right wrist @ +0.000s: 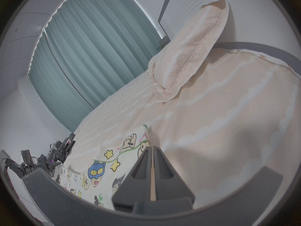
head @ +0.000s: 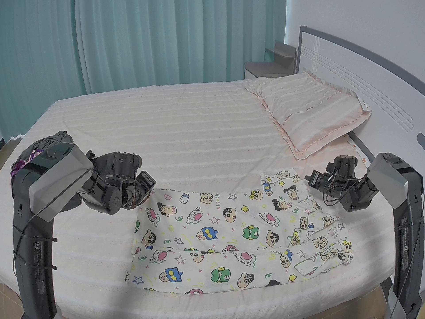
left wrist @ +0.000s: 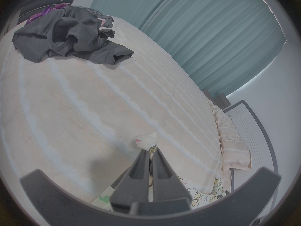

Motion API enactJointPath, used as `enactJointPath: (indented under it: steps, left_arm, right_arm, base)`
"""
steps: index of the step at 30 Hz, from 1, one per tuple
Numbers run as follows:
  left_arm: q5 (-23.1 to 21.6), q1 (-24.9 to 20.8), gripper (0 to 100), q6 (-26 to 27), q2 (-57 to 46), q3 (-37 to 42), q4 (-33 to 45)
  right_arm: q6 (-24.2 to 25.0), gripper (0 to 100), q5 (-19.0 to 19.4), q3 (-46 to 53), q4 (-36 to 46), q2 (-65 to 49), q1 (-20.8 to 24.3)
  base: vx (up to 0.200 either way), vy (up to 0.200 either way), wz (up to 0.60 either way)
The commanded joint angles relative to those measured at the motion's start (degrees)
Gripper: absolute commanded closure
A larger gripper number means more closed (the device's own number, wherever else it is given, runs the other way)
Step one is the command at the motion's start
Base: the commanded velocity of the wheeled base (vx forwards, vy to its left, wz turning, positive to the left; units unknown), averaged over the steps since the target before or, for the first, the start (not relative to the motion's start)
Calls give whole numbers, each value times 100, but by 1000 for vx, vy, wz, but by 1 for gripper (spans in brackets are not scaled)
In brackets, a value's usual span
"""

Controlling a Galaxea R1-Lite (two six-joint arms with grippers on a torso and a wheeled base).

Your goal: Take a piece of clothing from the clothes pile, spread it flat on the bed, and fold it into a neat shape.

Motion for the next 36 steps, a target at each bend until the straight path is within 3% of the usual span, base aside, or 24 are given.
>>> enactJointPath:
  steps: [1,5,11,21,22,30,36]
  left_arm:
    - [1,5,100,0,9,-3,2]
    - [1,5,100,0,9,15,2]
    - [-8,-3,100,0,9,23,2]
    - [-8,-21,100,0,-9,59,2]
    - [-8,-30,100,0,-18,59,2]
    - [-16,-30,100,123,-202,32,459]
    - [-25,41,100,351,-264,-20,661]
  right_arm:
    - [1,0,212,71,101,-83,-10]
    - [9,0,485,115,242,-135,96]
    - [9,0,511,-131,628,-56,474]
    - [18,0,731,-641,997,181,491]
    - [18,100,784,-658,1041,190,491]
    - [44,100,854,-667,1015,216,482]
    - [396,100,775,-834,532,295,359]
  base:
    - [0,0,0]
    - [0,0,0]
    - [0,0,0]
    - [0,0,0]
    - [0,0,0]
    - [0,0,0]
    - [0,0,0]
